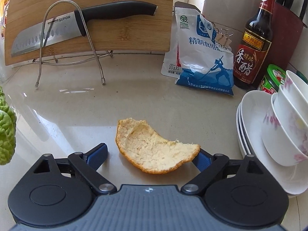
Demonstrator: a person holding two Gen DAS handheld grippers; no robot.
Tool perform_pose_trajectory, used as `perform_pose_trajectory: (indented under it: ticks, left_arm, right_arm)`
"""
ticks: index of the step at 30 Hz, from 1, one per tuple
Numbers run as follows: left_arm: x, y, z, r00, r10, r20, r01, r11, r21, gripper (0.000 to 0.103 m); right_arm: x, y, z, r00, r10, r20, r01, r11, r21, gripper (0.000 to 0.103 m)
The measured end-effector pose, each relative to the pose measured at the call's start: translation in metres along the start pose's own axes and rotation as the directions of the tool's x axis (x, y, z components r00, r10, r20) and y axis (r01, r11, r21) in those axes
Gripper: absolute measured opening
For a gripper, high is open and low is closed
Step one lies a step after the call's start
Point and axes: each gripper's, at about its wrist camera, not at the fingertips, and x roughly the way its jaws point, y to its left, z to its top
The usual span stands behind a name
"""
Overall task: Collect trash
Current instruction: 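Grasp the orange peel half with the right tool while the left holds the stalk, then lift and carry the stalk and orange peel toward the bin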
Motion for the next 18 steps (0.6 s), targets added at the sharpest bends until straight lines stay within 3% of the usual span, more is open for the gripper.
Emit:
perform_pose_trajectory:
  ticks: [18]
  left_arm:
    - [0.005,-0.002,-0.002,0.999,-0.038,-0.023,0.038,0.999,-0.011,0.027]
  right_arm:
    - [-0.025,-0.006,-0.006,1.0,0.009,0.012,-0.009,0.998,0.057,0.056]
